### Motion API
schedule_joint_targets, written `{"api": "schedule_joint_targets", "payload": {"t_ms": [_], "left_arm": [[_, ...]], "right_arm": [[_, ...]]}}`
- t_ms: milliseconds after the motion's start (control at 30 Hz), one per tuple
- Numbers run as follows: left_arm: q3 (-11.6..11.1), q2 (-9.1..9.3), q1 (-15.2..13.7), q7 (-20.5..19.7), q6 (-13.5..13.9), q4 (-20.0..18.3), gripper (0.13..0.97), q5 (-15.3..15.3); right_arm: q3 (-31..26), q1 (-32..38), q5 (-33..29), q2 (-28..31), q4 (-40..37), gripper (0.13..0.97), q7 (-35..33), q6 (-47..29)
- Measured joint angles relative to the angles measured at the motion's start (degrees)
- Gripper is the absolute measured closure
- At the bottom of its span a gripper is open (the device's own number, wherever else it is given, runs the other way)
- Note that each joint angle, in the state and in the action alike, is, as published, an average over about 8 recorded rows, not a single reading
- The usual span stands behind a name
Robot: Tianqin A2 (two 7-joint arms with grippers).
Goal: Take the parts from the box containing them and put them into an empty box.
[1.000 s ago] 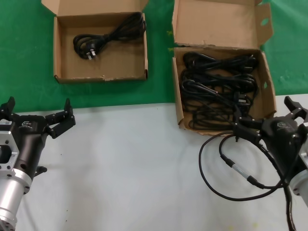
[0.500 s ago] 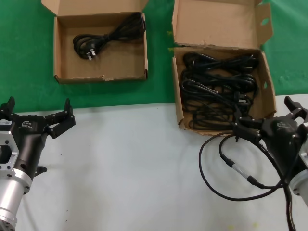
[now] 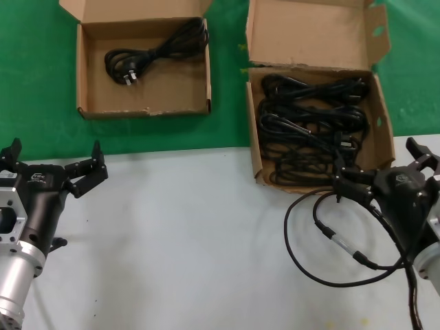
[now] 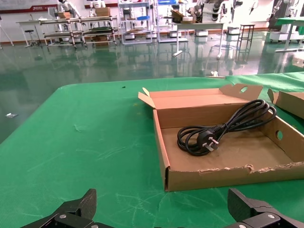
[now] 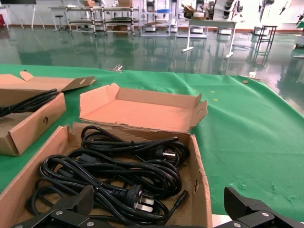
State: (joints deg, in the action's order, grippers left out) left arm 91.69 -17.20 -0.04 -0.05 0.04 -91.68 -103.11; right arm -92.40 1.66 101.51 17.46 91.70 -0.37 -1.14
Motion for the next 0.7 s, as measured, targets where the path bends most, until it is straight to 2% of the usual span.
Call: {"api": "schedule_joint_targets", "payload": {"t_ms": [700], "left_arm": [[0.00,0.00,0.00,0.00,0.00,0.00,0.132,0.00]], "right_arm": [[0.00,0.00,0.00,0.00,0.00,0.129,0.00,0.00]]}}
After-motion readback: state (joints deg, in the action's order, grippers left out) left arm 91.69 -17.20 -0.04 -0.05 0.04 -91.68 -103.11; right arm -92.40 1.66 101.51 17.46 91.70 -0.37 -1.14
